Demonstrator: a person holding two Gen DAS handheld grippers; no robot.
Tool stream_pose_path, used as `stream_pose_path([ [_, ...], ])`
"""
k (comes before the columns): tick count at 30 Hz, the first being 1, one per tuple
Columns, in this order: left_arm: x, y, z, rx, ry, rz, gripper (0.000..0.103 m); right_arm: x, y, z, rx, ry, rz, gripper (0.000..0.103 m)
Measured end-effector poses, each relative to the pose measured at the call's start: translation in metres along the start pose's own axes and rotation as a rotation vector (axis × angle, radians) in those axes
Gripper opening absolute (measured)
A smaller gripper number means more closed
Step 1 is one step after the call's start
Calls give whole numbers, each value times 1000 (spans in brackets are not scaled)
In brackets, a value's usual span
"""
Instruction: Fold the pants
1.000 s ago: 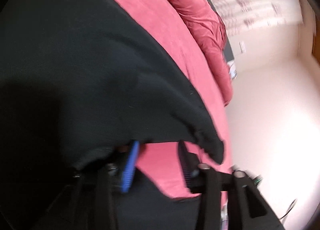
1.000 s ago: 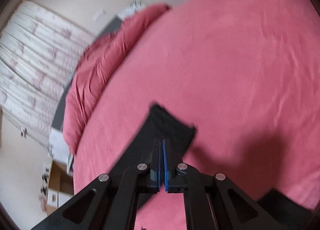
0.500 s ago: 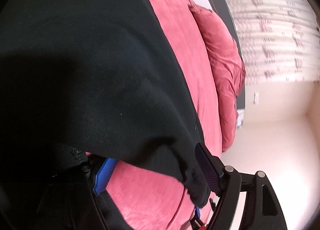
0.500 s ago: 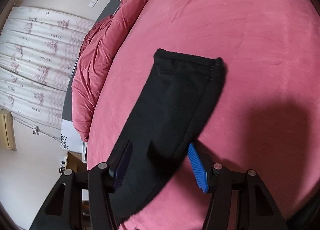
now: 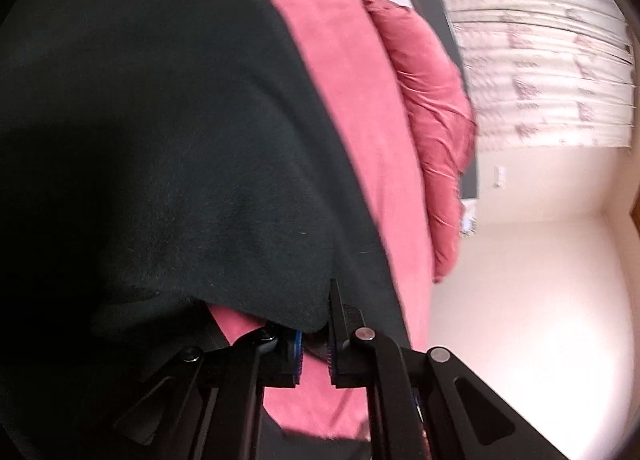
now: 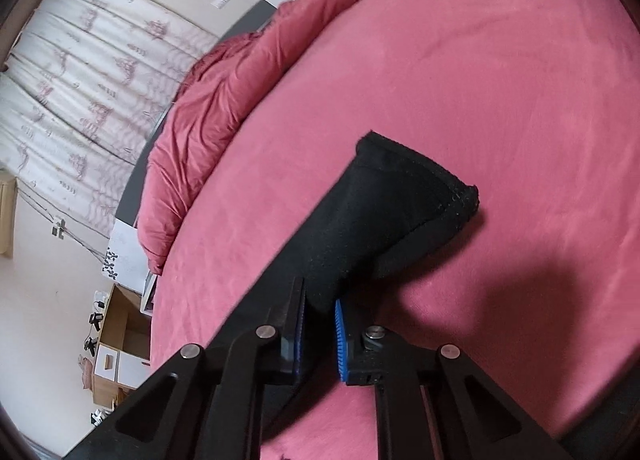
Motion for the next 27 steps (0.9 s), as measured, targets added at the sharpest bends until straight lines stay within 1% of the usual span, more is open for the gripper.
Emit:
stream_pose_path([
  [3, 6, -17, -8, -15, 38, -12, 8, -4, -28, -3, 21, -30, 6, 12],
  [4, 4, -17, -13, -32, 67, 9, 8, -3, -37, -5, 31, -38, 3, 12],
  [6, -4, -14, -22, -54, 94, 43, 8, 7, -49, -11, 34, -41, -22, 12],
  [7, -15, -10, -27, -71, 87, 68, 8, 13, -53, -15, 32, -28, -35, 12],
  [10, -36, 0, -39, -85, 47, 92, 8, 42, -57, -28, 15, 39, -66, 12],
  [12, -40, 1, -40, -79, 61, 98, 8, 58, -54, -37, 2, 67, -80, 12],
  [14, -41, 4, -42, -75, 124, 120, 10, 76, -47, -47, -20, 82, -128, 13],
  [15, -38, 6, -49, -74, 159, 132, 11, 83, -42, -53, -38, 100, -145, 13],
  [16, -34, 9, -50, -75, 222, 156, 13, 93, -38, -60, -60, 122, -162, 16],
  [17, -31, 9, -52, -79, 274, 171, 15, 100, -37, -63, -53, 135, -161, 18],
  [18, -29, 6, -56, -81, 325, 186, 21, 100, -39, -64, -38, 134, -152, 18],
  [19, -25, 5, -58, -84, 386, 205, 24, 98, -44, -63, -21, 114, -171, 25],
  [20, -22, 1, -62, -89, 424, 220, 27, 96, -49, -63, -13, 86, -193, 29],
  [21, -20, -2, -66, -102, 446, 223, 27, 93, -54, -63, -12, 48, -217, 30],
  [22, -17, -5, -70, -128, 459, 207, 27, 90, -59, -63, -16, 3, -246, 30],
  [24, -28, -36, -87, -187, 471, 171, 27, 84, -79, -58, 12, -97, -339, 30],
  [25, -29, -45, -88, -208, 478, 162, 28, 83, -89, -53, 34, -120, -374, 30],
  [26, -31, -54, -87, -216, 489, 162, 29, 79, -101, -46, 60, -143, -386, 34],
  [27, -32, -62, -83, -215, 502, 169, 33, 72, -110, -40, 81, -174, -380, 35],
])
Point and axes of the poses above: each gripper's, at about its wrist camera, not at the fingertips, and y roughly the way its jaws point, x to its right, z to its top, the point moved 10 cm from there along y, roughly the way its jaws point, and after that the axes turned 4 degrees about -x, right-handed, at the moved point
